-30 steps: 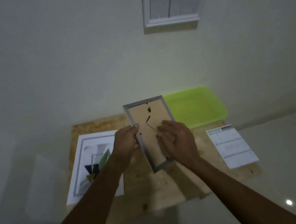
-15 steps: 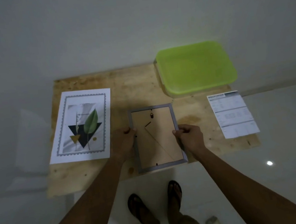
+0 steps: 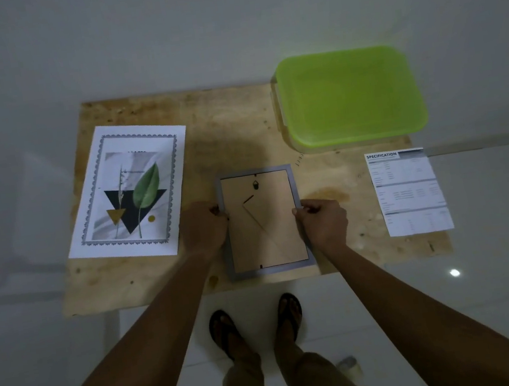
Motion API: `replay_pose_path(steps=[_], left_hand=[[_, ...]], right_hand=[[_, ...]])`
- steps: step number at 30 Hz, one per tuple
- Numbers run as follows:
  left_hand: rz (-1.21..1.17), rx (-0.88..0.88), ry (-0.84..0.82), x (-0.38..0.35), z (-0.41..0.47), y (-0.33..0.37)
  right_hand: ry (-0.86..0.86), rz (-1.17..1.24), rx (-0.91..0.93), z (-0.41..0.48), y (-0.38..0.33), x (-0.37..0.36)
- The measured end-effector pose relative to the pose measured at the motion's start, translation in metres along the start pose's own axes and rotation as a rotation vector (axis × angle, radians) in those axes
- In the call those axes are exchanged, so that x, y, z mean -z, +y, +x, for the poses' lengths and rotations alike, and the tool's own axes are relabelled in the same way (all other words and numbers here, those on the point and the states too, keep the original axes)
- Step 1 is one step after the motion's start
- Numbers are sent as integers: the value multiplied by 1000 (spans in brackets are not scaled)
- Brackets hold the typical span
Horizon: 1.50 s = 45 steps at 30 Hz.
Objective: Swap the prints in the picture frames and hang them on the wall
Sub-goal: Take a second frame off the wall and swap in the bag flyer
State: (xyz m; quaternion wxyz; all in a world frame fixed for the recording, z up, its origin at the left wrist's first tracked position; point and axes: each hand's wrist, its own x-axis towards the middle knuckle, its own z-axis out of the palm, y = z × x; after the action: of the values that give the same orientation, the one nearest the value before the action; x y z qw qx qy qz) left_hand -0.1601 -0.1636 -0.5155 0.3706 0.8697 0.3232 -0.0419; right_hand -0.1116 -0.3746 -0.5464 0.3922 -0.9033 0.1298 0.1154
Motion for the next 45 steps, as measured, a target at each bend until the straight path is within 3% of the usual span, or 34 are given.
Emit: replay_pose_path(steps=[14, 34, 45], left_hand=[[-79, 12, 12, -8, -12, -9], [12, 75, 15, -11, 7, -3], [102, 18, 5, -17, 14, -2]], right_hand=[[-21, -164, 149, 6, -5, 8], [-34, -284, 168, 10, -15, -1], [-29, -300, 224, 15, -10, -3]])
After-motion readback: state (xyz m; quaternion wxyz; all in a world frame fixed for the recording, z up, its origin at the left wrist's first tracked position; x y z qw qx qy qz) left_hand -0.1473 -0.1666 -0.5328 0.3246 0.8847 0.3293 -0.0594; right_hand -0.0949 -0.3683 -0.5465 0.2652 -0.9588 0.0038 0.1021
